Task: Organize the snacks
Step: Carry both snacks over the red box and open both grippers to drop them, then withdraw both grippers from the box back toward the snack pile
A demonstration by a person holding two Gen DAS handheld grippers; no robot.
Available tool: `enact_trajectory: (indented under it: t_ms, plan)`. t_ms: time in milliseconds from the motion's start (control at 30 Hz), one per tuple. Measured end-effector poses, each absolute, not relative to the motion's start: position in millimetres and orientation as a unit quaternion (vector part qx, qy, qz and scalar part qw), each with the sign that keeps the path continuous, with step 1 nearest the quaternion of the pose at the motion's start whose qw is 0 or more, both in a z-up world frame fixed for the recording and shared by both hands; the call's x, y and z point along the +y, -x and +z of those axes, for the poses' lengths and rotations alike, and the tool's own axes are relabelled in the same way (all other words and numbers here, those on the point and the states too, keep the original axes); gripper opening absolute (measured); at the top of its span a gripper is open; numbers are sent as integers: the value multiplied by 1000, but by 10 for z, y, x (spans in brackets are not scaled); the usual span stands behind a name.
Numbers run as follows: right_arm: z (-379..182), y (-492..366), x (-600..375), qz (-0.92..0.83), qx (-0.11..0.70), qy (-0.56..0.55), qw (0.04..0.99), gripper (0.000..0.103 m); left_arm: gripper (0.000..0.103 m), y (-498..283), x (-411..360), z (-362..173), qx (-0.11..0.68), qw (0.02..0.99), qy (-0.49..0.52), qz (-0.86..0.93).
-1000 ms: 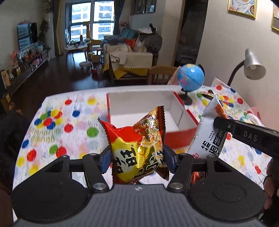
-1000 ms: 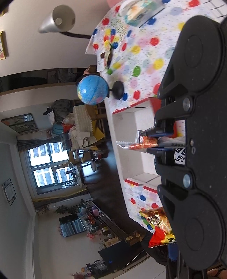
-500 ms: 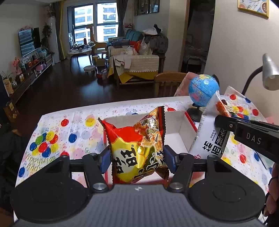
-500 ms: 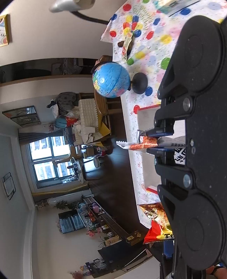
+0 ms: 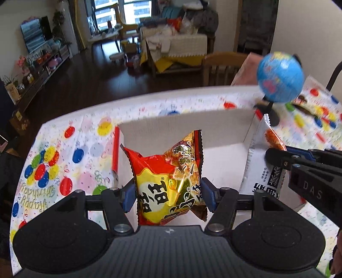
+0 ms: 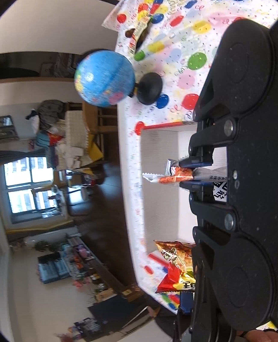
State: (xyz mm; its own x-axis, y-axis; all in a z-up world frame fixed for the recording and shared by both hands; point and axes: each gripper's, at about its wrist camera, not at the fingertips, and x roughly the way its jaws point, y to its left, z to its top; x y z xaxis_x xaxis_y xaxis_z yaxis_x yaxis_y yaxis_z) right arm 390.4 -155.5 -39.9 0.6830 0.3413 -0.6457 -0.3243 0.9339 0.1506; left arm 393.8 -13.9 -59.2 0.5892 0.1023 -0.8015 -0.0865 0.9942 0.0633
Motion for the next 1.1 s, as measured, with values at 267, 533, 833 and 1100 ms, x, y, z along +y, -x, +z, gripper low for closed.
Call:
enact_trajectory:
  t_ms: [267, 533, 833, 1100]
  plan:
    - [-658, -3981, -1503, 200, 389, 1, 899, 11, 62, -4169, -169, -961, 490, 869, -21, 72]
    - [-806, -3978, -1479, 211, 414, 7, 885, 16, 64, -4234, -269, -1168, 522, 850, -21, 66]
    - [-814, -4035, -1520, 198, 422, -1, 885, 25, 67, -4252, -210, -1141, 522, 851, 5, 53]
    - [-659, -3909, -1630, 191, 408, -8, 893, 46, 67, -4041, -117, -908, 490, 870, 36, 46]
